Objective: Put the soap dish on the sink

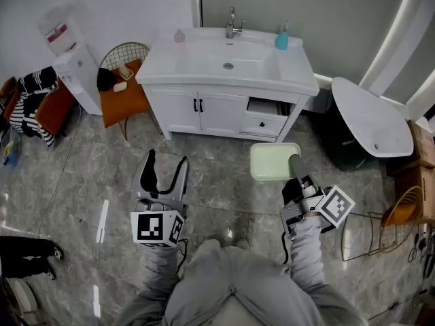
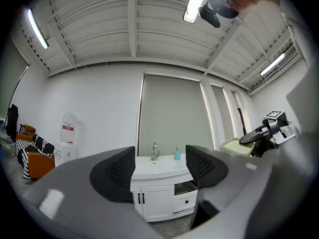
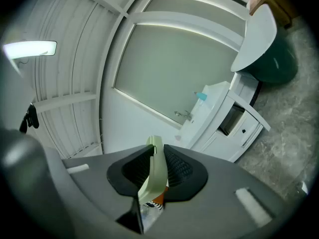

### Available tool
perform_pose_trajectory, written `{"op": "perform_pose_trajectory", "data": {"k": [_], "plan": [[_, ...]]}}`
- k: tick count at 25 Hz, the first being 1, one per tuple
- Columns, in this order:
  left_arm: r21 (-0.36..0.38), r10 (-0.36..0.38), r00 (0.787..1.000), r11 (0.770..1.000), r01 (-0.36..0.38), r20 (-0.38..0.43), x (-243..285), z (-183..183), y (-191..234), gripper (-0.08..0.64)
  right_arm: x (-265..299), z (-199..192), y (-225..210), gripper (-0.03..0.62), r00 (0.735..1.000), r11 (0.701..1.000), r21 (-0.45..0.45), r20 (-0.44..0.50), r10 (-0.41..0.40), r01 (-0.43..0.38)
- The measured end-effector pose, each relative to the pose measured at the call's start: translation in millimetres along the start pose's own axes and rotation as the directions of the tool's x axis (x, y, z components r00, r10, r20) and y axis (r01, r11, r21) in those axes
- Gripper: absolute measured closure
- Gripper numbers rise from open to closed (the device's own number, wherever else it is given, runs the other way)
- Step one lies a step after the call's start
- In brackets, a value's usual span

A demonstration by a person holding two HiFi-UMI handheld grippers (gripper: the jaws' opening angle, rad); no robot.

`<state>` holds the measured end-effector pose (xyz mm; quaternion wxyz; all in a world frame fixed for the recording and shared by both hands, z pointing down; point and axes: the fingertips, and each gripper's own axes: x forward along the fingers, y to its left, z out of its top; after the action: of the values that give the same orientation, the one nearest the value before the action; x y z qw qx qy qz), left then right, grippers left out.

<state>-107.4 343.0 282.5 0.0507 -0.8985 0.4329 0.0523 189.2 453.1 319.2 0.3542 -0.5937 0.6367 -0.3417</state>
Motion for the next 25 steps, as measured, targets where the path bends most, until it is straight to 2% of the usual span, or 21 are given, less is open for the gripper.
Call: {"op": "perform_pose_trajectory", "data": {"k": [8, 19, 25], "plan": [[-0.009, 0.000, 1.000, 1.000, 0.000, -0.003, 1.3, -4.3, 1.2, 0.215, 1.8, 1.1, -2.2, 0.531, 1.000, 1.000, -0.011, -0.001, -0.006, 0.006], [-0.005, -0.017, 1.000, 1.000, 0.017, -0.004, 5.1, -3.5, 2.8, 0.215, 4.7, 0.3, 0.1, 0.531, 1.000, 0.999, 0.034, 0.025, -0.008, 0.008], [0.000, -0.044, 0.999, 0.999, 0.044, 0.009, 5.5, -4.5, 18.8, 0.215, 14.3, -11.3, 4.4, 0.531, 0.998, 0.999, 0.039, 0.054, -0.031, 0.029]]}}
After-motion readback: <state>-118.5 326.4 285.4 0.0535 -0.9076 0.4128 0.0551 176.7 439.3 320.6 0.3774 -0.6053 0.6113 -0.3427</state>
